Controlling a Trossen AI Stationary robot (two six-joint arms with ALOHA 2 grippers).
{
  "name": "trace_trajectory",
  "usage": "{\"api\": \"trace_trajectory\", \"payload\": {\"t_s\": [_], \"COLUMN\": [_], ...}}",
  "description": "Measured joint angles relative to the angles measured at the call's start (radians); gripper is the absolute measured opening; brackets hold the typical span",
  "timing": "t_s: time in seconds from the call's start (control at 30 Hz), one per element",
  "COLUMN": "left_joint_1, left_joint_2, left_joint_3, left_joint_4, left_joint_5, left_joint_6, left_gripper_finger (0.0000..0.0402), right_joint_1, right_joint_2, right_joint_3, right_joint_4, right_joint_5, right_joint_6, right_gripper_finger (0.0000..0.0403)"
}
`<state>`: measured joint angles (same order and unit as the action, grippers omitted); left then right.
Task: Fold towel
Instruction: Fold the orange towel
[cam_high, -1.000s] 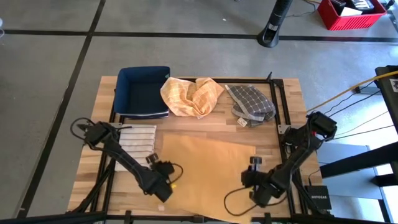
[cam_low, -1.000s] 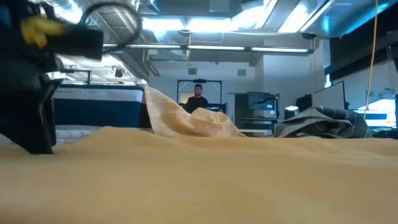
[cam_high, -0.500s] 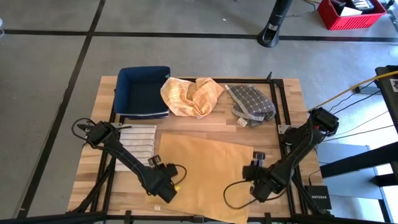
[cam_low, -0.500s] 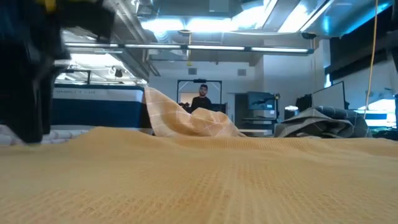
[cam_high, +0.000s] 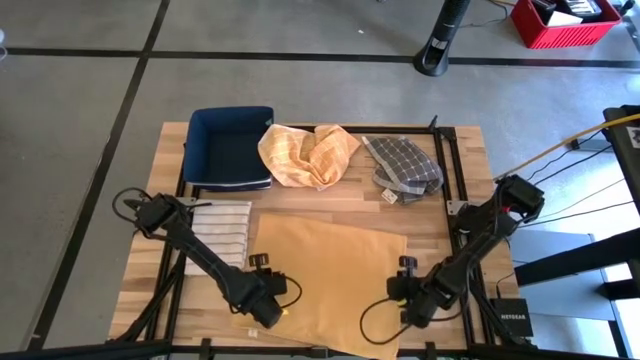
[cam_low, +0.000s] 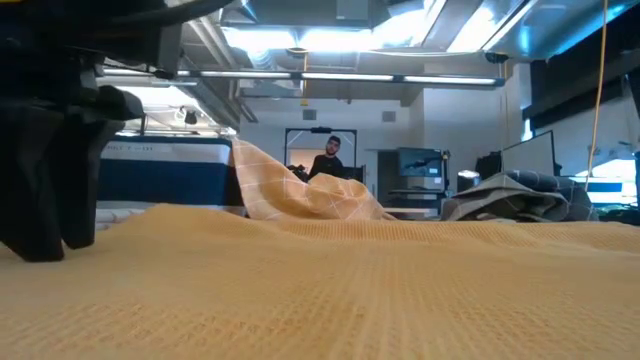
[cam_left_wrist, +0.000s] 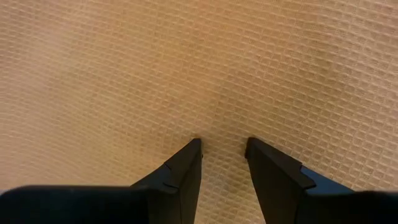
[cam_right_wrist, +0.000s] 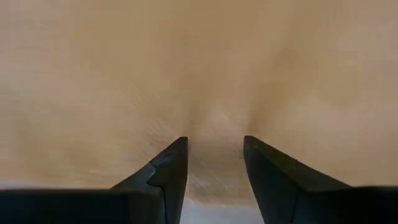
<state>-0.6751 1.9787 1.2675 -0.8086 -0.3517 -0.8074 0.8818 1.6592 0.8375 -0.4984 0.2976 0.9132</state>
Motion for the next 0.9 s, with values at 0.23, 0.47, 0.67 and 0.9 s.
{"api": "trace_trajectory", "payload": {"t_s": [0.23,0.47,0.67,0.9], "left_joint_1": [0.023,0.014,-0.09,-0.202], "left_joint_2": [-0.008,-0.124,-0.176,-0.113], "left_joint_3": [-0.009,0.004,0.014,0.014], "left_joint_4": [0.05,0.034,0.272,0.392], "left_joint_5": [0.002,0.017,0.155,0.198], "left_joint_6": [0.036,-0.025,-0.079,-0.032], "left_gripper_finger": [0.0125,0.0125,0.0125,0.0125], "right_joint_1": [-0.058,-0.044,0.06,0.142], "right_joint_2": [-0.003,-0.057,-0.057,-0.016], "right_joint_3": [0.002,0.131,0.23,0.229], "right_joint_4": [-0.258,-0.317,-0.057,0.099], "right_joint_5": [0.061,-0.013,0.003,0.068], "right_joint_6": [0.004,0.008,0.042,0.018], "right_gripper_finger": [0.0159,0.0159,0.0159,0.0159]}}
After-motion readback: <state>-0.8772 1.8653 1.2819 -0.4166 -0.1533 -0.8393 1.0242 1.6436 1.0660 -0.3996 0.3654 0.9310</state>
